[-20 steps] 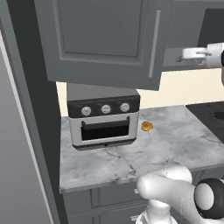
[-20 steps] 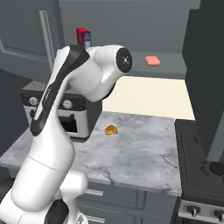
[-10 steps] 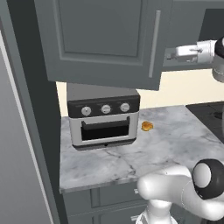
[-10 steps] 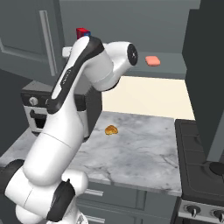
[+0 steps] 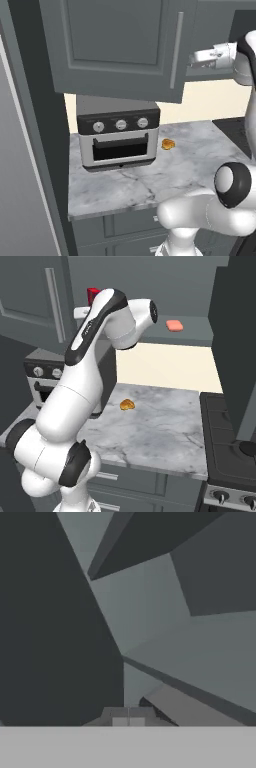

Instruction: Pick the sponge and bar soap from the cabinet and place them on the counter.

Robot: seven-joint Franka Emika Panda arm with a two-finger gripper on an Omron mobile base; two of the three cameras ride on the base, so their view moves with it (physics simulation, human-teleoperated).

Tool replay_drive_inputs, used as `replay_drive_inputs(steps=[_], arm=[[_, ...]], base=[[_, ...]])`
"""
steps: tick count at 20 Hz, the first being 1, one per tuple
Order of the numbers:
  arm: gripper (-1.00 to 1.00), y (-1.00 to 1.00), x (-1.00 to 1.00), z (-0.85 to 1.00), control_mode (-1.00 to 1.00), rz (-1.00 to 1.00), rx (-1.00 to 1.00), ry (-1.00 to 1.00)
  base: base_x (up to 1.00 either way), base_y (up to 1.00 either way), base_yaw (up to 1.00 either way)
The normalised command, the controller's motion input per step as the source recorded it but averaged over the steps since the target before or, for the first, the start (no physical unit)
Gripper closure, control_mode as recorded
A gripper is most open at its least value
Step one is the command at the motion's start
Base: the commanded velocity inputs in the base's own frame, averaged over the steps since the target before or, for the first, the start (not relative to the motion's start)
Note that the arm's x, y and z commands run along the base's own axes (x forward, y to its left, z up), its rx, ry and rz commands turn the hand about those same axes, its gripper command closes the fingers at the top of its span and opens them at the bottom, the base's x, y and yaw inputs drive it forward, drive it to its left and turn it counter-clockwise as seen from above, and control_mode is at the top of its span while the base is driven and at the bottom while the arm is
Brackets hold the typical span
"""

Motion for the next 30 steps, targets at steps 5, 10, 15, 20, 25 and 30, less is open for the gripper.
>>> replay_drive_inputs(steps=[5, 10, 15, 20, 25, 30], arm=[[1.0, 0.2, 0.05, 0.0, -1.0, 0.12, 0.0, 0.0], [1.0, 0.23, -0.11, 0.0, -1.0, 0.12, 0.0, -0.04], [1.0, 0.26, -0.44, 0.0, -1.0, 0.1, -0.01, -0.07], [1.0, 0.21, -0.76, 0.0, -1.0, 0.07, -0.01, -0.1], [1.0, 0.24, -0.8, 0.0, -1.0, 0.07, -0.01, -0.11], [1.0, 0.32, -0.72, 0.0, -1.0, 0.06, -0.01, -0.16]], base=[[0.0, 0.0, 0.0], [0.0, 0.0, 0.0], [0.0, 0.0, 0.0], [0.0, 0.0, 0.0], [0.0, 0.0, 0.0], [0.0, 0.0, 0.0]])
